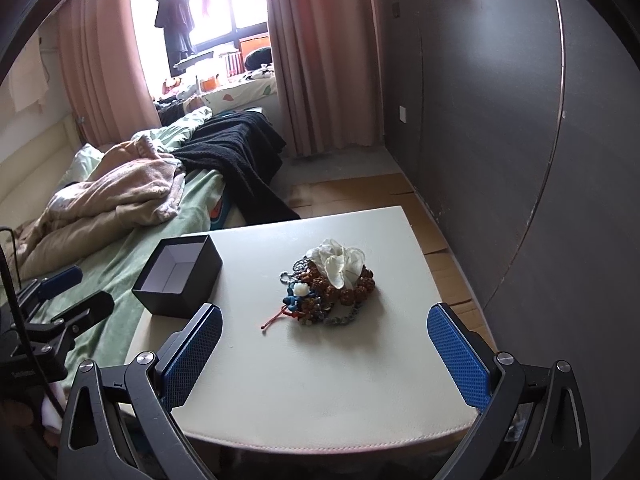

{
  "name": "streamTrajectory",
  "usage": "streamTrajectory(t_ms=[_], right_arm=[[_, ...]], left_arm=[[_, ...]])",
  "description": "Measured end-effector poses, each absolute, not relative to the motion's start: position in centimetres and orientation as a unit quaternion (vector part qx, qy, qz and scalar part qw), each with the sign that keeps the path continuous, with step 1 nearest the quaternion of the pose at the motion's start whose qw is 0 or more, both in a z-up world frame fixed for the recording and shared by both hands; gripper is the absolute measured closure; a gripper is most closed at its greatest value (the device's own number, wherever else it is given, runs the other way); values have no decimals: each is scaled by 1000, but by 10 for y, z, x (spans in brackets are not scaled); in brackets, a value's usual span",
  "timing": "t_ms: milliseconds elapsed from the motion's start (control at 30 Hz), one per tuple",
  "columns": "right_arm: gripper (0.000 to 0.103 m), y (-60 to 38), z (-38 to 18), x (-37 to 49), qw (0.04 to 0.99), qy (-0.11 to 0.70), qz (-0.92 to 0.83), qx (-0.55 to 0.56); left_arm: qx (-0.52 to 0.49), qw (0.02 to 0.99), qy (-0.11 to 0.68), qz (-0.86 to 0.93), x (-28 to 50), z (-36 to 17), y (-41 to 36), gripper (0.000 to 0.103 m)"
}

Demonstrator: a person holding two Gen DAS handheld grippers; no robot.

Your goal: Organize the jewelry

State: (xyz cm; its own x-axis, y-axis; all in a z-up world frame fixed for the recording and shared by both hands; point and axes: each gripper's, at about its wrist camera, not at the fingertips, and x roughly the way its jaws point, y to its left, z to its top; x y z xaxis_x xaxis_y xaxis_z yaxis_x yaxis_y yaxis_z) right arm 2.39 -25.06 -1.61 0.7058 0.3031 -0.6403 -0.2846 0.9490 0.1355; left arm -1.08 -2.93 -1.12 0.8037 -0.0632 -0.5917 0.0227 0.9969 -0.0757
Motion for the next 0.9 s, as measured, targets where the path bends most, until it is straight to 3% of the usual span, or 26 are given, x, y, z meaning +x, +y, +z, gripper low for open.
streamTrajectory(t_ms=[567,900], right_arm=[[0,-274,-16,43,921,363,116,77],[0,-301,-30,71,904,391,73,157]], left_arm=[[-79,939,335,-23,28,-14,-40,1],[-117,934,335,-48,59,-21,-62,26]])
